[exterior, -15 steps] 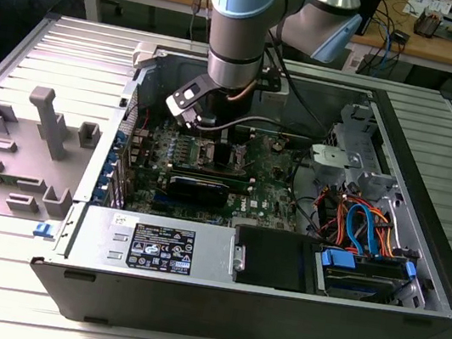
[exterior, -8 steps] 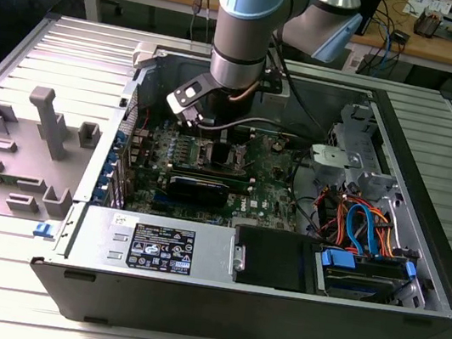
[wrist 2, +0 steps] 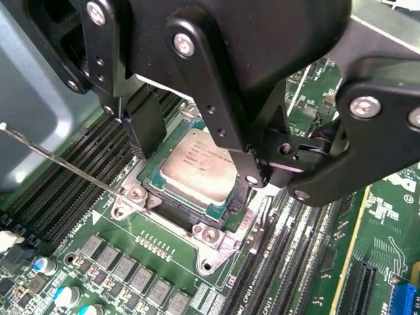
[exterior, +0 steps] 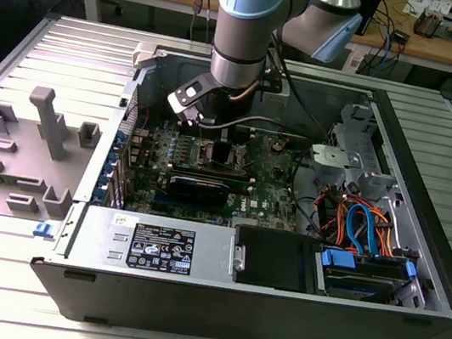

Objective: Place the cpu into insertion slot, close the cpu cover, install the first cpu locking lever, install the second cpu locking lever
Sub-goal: 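Place the cpu into insertion slot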

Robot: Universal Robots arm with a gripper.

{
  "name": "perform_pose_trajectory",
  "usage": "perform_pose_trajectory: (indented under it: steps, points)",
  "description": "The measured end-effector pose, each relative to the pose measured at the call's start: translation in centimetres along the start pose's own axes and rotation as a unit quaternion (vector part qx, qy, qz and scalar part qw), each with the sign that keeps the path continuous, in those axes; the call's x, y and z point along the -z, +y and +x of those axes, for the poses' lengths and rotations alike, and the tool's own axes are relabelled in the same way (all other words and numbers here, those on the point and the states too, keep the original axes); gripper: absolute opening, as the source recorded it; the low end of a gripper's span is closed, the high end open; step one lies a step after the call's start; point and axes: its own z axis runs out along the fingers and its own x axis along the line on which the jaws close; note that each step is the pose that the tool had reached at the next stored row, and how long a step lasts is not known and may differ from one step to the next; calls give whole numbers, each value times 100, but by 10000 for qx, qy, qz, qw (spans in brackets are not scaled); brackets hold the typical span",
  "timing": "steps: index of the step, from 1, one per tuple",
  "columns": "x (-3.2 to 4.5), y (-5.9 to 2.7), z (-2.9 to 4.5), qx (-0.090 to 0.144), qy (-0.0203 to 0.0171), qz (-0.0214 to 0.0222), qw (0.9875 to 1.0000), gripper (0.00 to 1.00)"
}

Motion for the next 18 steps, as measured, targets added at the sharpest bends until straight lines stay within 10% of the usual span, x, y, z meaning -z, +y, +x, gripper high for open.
perform_pose_trajectory:
  steps: [5, 6, 7, 11, 18]
  points:
    - [-2, 0, 8, 1, -15, -2, 10000, 67]
    - [-2, 0, 33, 3, -211, -13, 9998, 67]
    - [83, 2, 32, 3, -229, -13, 9997, 67]
    - [161, 20, 33, 3, -234, -13, 9997, 66]
    - [195, 52, 35, 4, -252, -11, 9997, 23]
